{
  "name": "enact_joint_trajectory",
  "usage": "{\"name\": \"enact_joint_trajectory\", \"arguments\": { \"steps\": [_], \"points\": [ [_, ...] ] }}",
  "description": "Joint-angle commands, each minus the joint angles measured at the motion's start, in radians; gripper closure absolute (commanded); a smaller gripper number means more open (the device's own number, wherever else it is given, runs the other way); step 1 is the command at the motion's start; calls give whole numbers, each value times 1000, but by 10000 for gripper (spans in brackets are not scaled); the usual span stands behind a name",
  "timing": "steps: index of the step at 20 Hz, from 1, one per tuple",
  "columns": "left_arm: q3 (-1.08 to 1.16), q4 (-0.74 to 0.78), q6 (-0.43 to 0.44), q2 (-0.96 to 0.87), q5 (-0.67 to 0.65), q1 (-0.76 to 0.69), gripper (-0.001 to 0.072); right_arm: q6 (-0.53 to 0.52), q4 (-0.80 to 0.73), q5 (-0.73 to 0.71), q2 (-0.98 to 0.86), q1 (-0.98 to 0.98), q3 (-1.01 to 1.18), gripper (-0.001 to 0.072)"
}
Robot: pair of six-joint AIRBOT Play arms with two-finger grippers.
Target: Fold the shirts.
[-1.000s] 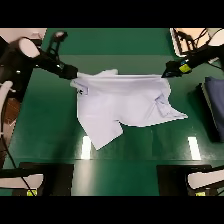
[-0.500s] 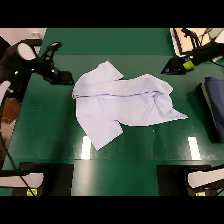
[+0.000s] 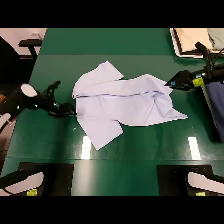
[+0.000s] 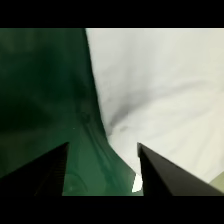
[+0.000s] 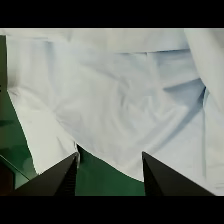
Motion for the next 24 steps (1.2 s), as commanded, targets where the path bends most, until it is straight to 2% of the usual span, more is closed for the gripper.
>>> {"name": "enact_joint_trajectory", "arguments": {
  "steps": [1,4,5,6,8,12,16,21,24],
  "points": [
    [-99,-102,28,8,111,-16,194,-6,18,-26,44,-6,-63,261],
    [-99,-109,24,3,182,-104,195,-6,19,-30,44,-6,-63,262],
    [-97,-112,24,3,211,-131,270,-6,18,-30,44,-6,-63,262],
    [-93,-115,24,3,223,-145,385,-6,13,-29,44,-8,-63,262],
    [-63,-130,24,5,206,-145,682,-6,5,2,44,-37,-63,262],
    [58,-91,24,53,106,-145,684,0,-146,91,44,-159,-63,262],
    [92,-91,24,135,79,-145,683,33,-307,110,43,-341,-64,262],
    [92,-91,24,142,65,-145,683,28,-330,66,43,-511,-115,262],
    [92,-91,24,142,64,-145,683,-56,-328,-19,44,-511,-290,261]
  ]
}}
